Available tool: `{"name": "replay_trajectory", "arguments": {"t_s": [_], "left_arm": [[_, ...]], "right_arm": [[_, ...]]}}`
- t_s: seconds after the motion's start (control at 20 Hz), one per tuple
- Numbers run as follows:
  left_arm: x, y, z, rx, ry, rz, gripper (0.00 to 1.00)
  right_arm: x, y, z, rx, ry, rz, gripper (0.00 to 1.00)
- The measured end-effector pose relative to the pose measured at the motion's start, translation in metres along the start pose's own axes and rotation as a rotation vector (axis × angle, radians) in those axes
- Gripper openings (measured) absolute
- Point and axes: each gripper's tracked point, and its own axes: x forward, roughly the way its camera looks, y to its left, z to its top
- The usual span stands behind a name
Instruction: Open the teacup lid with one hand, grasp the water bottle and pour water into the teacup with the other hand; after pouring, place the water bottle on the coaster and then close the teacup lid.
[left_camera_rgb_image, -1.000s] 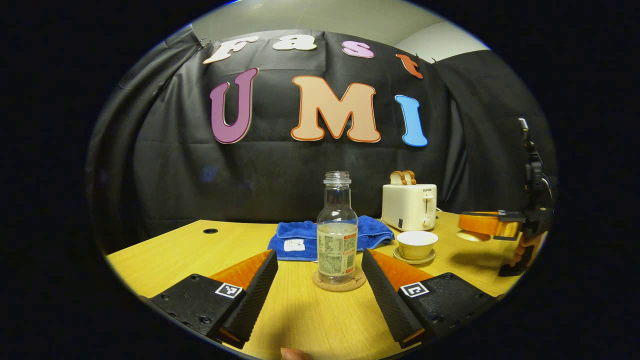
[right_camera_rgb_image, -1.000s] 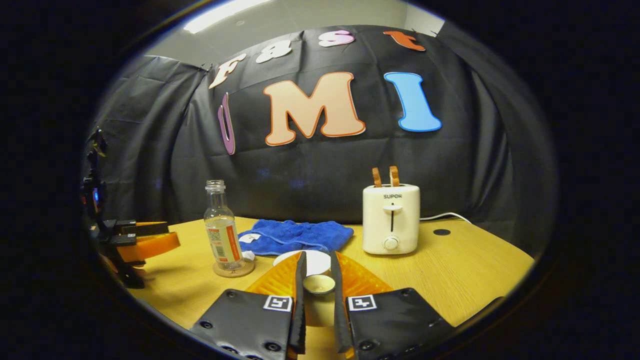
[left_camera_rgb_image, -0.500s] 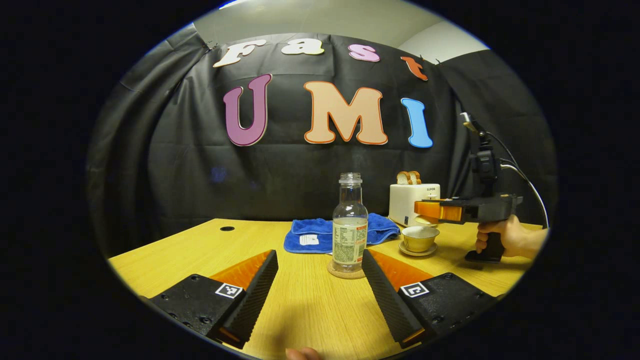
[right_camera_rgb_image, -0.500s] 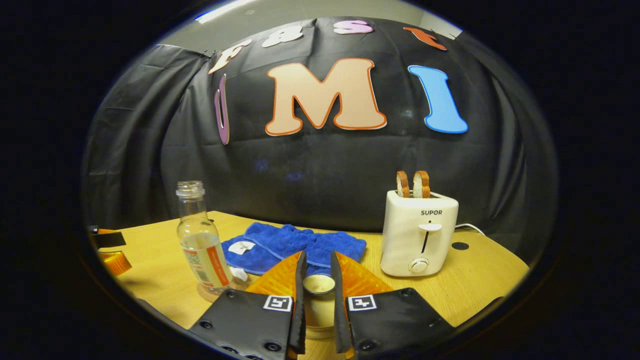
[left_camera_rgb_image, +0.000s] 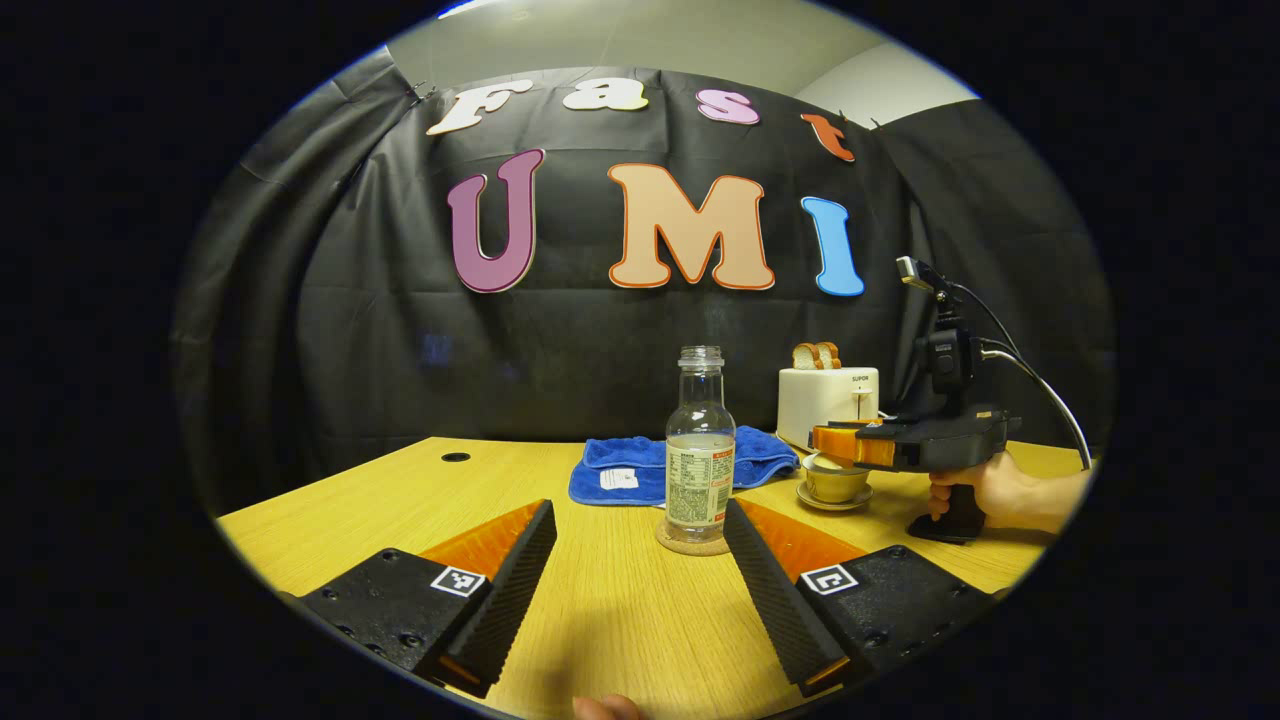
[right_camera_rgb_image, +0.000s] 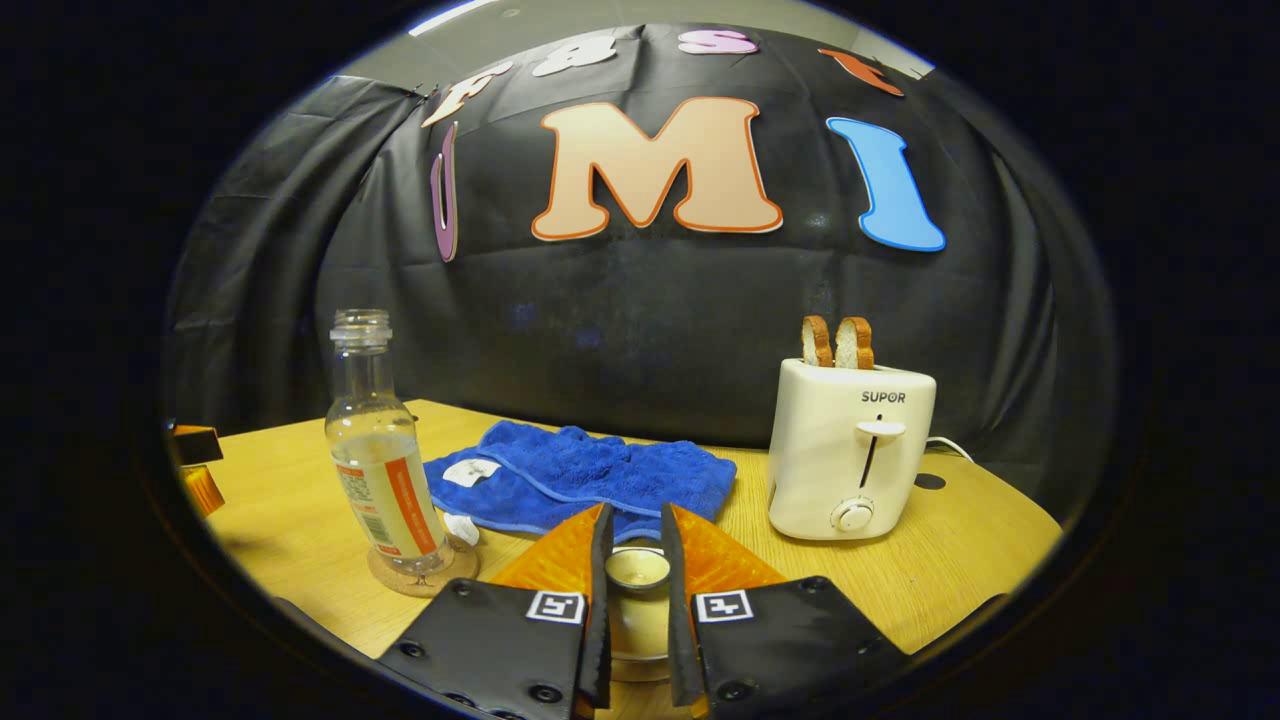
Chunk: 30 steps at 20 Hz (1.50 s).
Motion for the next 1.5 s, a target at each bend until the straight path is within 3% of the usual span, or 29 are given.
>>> {"name": "replay_trajectory", "arguments": {"t_s": [0.4,0.75,0.9,1.1,1.15,1.25,1.35,1.4,1.5], "left_arm": [[-0.001,0.002,0.0,0.0,0.001,0.007,0.96],[-0.002,0.002,0.0,-0.001,0.001,0.009,1.0],[-0.001,0.002,0.0,0.0,0.0,0.01,0.98],[-0.001,0.002,-0.001,-0.001,0.003,0.01,1.0],[-0.001,0.002,-0.001,-0.001,0.003,0.01,0.98],[-0.001,0.002,0.0,-0.001,0.003,0.014,0.98],[-0.002,0.007,-0.001,-0.001,0.005,0.036,0.98],[-0.002,0.009,-0.002,-0.001,0.005,0.048,0.98],[-0.002,0.011,-0.003,-0.002,0.007,0.071,0.98]], "right_arm": [[0.005,0.003,-0.006,-0.018,0.035,-0.005,0.26],[0.006,0.002,-0.008,-0.012,0.061,-0.005,0.26],[0.001,0.0,-0.01,0.036,0.063,0.0,0.36],[-0.006,0.0,-0.002,0.041,0.016,-0.01,0.86],[-0.008,-0.003,0.001,0.037,-0.004,-0.027,0.82],[-0.016,-0.011,0.008,0.051,-0.054,-0.075,0.9],[-0.03,-0.018,0.018,0.054,-0.126,-0.117,0.87],[-0.034,-0.016,0.012,0.06,-0.107,-0.126,0.95],[-0.046,-0.014,0.012,0.06,-0.111,-0.14,0.94]]}}
